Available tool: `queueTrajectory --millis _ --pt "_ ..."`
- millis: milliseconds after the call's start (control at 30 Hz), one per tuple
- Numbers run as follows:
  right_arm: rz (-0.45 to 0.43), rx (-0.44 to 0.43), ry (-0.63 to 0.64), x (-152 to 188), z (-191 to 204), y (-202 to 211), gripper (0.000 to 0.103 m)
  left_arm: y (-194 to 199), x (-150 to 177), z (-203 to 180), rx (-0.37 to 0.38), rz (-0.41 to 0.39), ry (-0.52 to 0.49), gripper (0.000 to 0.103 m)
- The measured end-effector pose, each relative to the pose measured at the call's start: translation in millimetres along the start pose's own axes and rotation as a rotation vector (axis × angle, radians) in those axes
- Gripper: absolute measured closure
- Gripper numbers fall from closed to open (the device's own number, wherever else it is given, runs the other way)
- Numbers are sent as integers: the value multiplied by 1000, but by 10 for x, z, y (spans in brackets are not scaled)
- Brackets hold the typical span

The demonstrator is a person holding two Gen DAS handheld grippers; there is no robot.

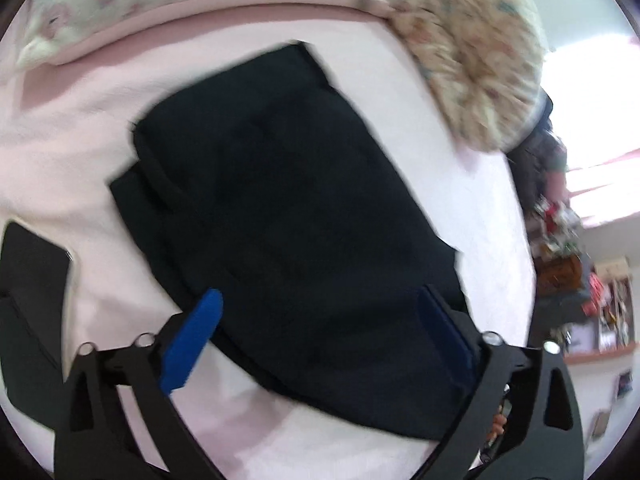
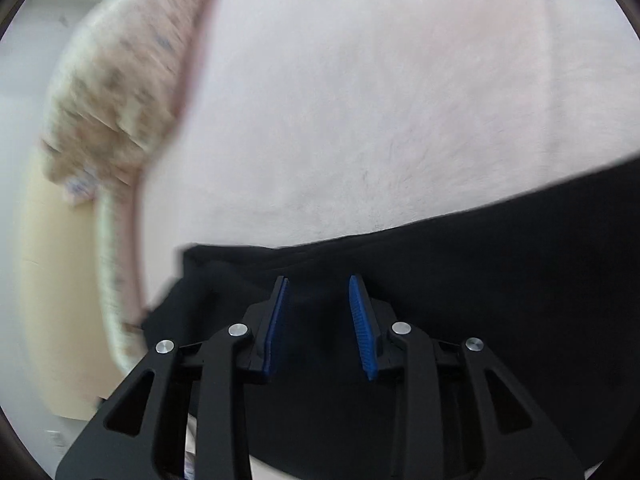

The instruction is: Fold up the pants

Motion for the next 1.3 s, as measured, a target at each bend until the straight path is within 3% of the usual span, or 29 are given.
queueTrajectory --millis 100,233,333,433,533,633,933,967,1033,1067,1300 --pt "-162 29 -90 99 -426 745 43 31 455 -237 47 81 -69 2" --pt "-312 154 -362 367 -1557 1677 43 -102 1139 -498 49 197 -165 2" --pt "-427 192 -548 597 -2257 2215 43 -266 1666 -659 46 287 -216 2" --pt "-508 196 -652 700 -2685 2508 43 -474 2129 -713 37 387 -174 2" --pt "-576 134 -731 716 -3038 2635 43 -646 2496 -723 23 467 -111 2" --pt "-583 69 -738 651 -3136 2525 43 -780 2804 -756 -8 533 -98 2" --pt "-505 58 -533 424 -3220 2343 46 -931 3229 -961 -47 582 -157 2" --pt "-491 87 -509 420 -3220 2338 52 -945 3262 -989 -47 585 -156 2" --pt "-481 115 -512 441 -3275 2344 73 -955 3292 -1031 -51 589 -160 2" --pt "-484 87 -521 468 -3275 2373 88 -957 3307 -1047 -49 590 -163 2" --pt "-543 -7 -459 404 -2996 2551 93 -902 3269 -1036 -40 571 -168 2"
Point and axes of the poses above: each gripper's, at about its wrist camera, not at the fingertips, and y roughly against the way its jaws point, z to its left, x to its underside, the point moved 4 cm from there along -y, roughly the way its jaws point, and after that the axes turned 7 degrees about y, right-handed, at the moved point
